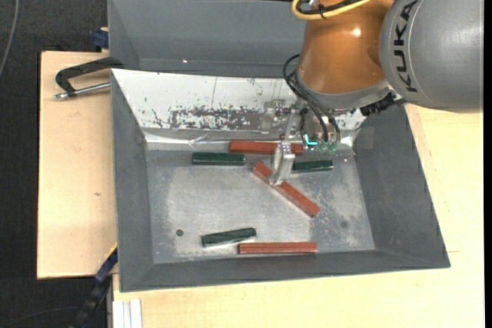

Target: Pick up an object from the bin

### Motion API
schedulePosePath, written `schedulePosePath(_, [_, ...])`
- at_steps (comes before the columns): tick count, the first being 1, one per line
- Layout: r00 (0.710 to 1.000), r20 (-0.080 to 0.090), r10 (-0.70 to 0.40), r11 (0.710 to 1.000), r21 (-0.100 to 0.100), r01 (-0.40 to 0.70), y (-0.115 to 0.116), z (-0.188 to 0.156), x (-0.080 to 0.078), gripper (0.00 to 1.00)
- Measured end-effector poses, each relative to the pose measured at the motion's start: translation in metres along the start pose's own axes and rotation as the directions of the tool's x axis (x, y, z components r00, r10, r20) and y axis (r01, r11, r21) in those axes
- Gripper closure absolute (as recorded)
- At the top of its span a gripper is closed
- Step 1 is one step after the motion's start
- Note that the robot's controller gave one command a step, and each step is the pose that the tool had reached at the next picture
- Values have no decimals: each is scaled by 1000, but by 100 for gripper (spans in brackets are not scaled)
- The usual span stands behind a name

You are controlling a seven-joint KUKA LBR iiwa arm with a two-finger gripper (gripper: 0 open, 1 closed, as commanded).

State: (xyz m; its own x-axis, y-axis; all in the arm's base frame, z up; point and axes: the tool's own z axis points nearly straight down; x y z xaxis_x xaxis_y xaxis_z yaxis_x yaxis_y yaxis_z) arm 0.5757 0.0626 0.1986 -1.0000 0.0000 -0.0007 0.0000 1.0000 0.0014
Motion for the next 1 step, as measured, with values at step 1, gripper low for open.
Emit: schedulePosePath(1, [1000,0,0,1000,0,0,0,0,0,0])
